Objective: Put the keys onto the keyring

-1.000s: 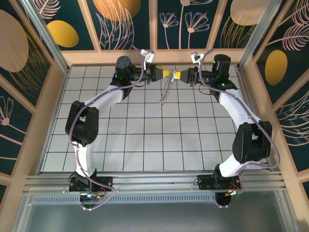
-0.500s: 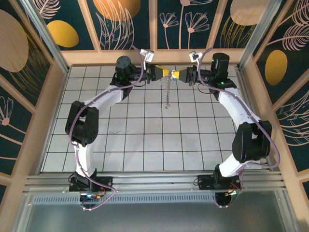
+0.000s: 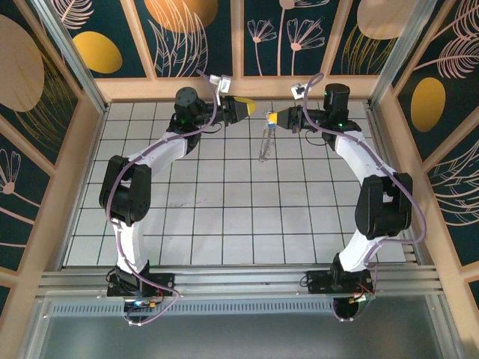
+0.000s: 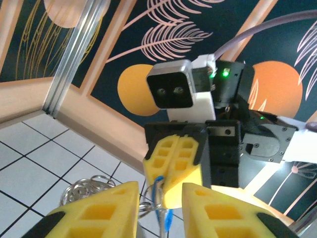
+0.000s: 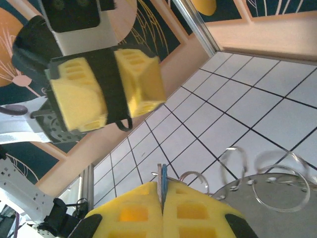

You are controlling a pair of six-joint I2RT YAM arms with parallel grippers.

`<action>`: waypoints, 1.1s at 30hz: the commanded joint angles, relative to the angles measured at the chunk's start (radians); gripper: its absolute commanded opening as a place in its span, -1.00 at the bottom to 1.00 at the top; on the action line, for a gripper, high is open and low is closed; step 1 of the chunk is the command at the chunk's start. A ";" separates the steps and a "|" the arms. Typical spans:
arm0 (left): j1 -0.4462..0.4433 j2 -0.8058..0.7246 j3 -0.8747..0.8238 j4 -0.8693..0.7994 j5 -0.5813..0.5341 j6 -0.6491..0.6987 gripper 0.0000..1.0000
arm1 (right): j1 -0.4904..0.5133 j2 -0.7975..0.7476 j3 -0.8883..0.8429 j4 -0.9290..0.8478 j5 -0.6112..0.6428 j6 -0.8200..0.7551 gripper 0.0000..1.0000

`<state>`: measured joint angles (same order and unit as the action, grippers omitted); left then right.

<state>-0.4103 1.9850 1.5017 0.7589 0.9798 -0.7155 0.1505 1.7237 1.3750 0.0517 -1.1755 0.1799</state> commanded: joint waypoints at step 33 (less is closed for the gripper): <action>0.109 -0.063 -0.078 0.045 -0.144 -0.068 -0.07 | 0.133 0.539 0.428 0.011 -0.091 0.051 -1.00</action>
<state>-0.3073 1.9694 1.4246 0.7891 0.8467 -0.7837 0.2485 2.2795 1.8675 0.0029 -1.2362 0.2081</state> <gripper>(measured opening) 0.466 0.046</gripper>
